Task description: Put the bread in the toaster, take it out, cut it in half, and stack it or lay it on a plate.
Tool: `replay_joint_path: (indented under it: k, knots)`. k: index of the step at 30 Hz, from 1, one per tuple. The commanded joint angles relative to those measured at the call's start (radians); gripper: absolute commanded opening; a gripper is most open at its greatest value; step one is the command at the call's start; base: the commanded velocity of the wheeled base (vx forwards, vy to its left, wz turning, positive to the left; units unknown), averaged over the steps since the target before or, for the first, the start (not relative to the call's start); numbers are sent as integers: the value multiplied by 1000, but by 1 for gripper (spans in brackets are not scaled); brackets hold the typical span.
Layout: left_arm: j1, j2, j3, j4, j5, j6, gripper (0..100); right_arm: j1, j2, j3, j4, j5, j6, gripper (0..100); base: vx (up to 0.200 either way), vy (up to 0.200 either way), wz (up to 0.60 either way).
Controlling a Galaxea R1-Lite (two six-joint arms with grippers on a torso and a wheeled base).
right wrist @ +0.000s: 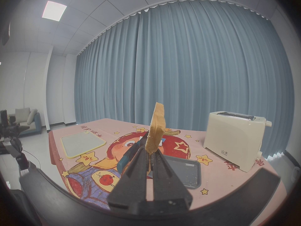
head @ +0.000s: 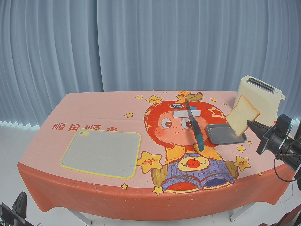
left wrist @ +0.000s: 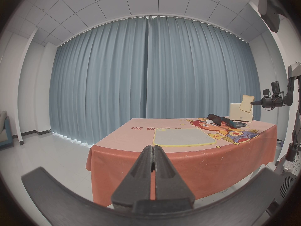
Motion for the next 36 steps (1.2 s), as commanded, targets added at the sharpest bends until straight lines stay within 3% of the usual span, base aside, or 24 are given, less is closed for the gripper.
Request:
replay_joint_path:
  k: [1,12,36]
  knots:
    - [-1,1,18,-1,1,-1,0,-2,-41,20,3,0,-16,0,0,0,0]
    - [-1,1,18,-1,1,-1,0,0,-38,31,3,1,-31,0,0,0,0]
    - [-1,1,18,-1,1,1,0,1,-35,31,3,3,-28,0,0,-200,0]
